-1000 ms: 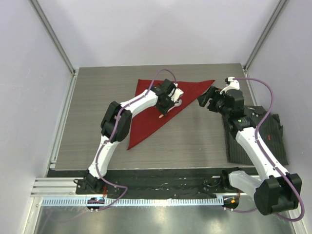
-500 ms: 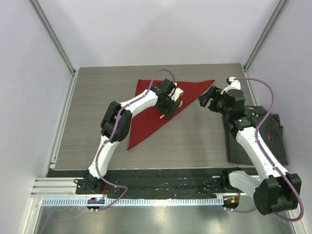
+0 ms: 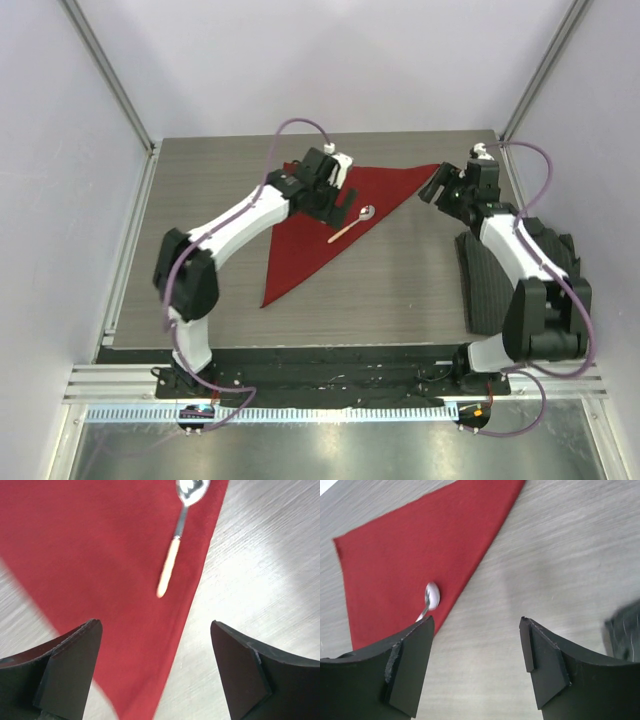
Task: Fold the napkin, place the utensils inside, and roll it up
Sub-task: Place the utensil onto the napkin, then fold the napkin
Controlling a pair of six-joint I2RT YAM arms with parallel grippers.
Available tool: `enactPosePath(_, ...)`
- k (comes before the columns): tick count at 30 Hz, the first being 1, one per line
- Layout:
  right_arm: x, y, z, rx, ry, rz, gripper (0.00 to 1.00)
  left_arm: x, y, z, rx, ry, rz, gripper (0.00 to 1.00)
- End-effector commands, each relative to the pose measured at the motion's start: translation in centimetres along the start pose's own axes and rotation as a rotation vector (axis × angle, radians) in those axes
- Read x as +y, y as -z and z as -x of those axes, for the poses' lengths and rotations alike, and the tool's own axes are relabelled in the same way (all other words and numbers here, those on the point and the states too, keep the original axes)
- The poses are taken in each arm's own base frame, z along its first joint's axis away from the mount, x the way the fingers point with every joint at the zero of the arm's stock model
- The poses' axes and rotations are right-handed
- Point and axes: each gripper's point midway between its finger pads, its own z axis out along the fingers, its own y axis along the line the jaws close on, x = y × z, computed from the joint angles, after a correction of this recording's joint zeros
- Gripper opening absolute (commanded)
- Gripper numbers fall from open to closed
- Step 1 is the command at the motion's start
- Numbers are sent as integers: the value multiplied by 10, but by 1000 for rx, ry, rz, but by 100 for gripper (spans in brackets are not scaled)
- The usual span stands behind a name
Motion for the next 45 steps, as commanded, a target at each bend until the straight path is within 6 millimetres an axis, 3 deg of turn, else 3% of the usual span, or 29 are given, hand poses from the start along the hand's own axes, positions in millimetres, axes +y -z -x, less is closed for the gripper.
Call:
enactPosePath(1, -9, -35, 30, -6, -43, -14, 75, 30, 77, 7, -104, 108, 105, 96)
enactPosePath(3, -14, -49, 47, -29, -66, -29, 73, 45, 90, -13, -85, 145, 106, 98)
enactPosePath(4, -20, -69, 49, -16, -72, -38, 72, 50, 109, -11, -127, 157, 106, 98)
enactPosePath(5, -24, -78, 52, -14, -83, -46, 69, 63, 114, -16, -134, 182, 121, 99)
enactPosePath(9, -45, -121, 58, 10, -149, -75, 62, 83, 133, -26, -181, 218, 137, 99)
enactPosePath(10, -41, -128, 69, -14, -155, -55, 62, 84, 138, -28, -198, 219, 140, 100)
enactPosePath(11, -49, -143, 60, 8, -172, -68, 61, 84, 140, -27, -210, 214, 135, 100)
enactPosePath(13, -48, -155, 71, -15, -188, -59, 60, 83, 141, -27, -226, 207, 119, 100)
enactPosePath(18, -52, -185, 73, -25, -231, -42, 59, 90, 141, -35, -213, 226, 133, 100)
enactPosePath(28, -65, -220, 74, -31, -294, -47, 56, 90, 139, -34, -209, 236, 124, 100)
enactPosePath(39, -78, -232, 62, -4, -293, -93, 44, 83, 139, -32, -210, 243, 79, 100)
enactPosePath(45, -79, -238, 58, 17, -285, -81, 43, 84, 140, -32, -212, 245, 81, 100)
